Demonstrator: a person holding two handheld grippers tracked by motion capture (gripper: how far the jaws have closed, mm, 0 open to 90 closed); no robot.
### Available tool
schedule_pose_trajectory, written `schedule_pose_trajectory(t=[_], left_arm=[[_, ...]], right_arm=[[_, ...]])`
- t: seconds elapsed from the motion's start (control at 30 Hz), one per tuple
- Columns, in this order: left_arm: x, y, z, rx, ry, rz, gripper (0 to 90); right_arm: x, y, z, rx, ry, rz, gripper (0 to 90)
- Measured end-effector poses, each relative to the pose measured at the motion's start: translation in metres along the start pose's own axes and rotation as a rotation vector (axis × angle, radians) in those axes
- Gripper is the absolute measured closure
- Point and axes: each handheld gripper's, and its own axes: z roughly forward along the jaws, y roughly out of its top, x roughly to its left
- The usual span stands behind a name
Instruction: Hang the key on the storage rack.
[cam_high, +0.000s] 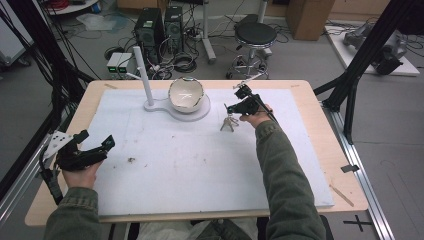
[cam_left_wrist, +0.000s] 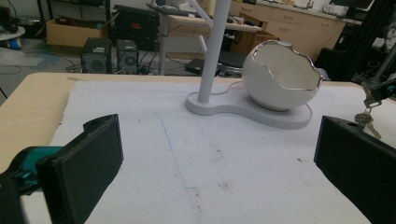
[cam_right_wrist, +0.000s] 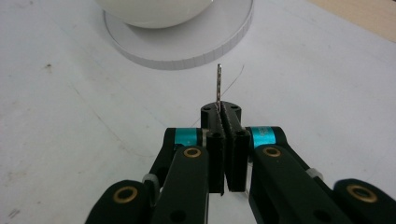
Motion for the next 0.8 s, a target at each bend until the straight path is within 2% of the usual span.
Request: schedule_pose_trajectory(t=[0.03, 0.3, 0.57, 0.8], left_arm=[[0.000, 0.000, 0.000, -0.001, -0.001, -0.001, 1.8], [0.001, 0.000, 0.000, -0.005, 0.000, -0.008, 1.7], [0.001, 0.000, 0.000, -0.008, -0.002, -0.013, 1.8], [0.001, 0.000, 0.000, -0.007, -0.002, -0.015, 1.8]], right_arm=[[0.001, 0.000, -0.003, -0.002, 0.002, 0.006, 89.2], [0.009, 0.014, -0.031, -0.026, -0.003, -0.044, 89.2], [0.019, 0.029, -0.061, -0.067, -0.003, -0.059, 89.1], [0.023, 0.037, -0.077, -0.110, 0.006, -0.060, 89.1]])
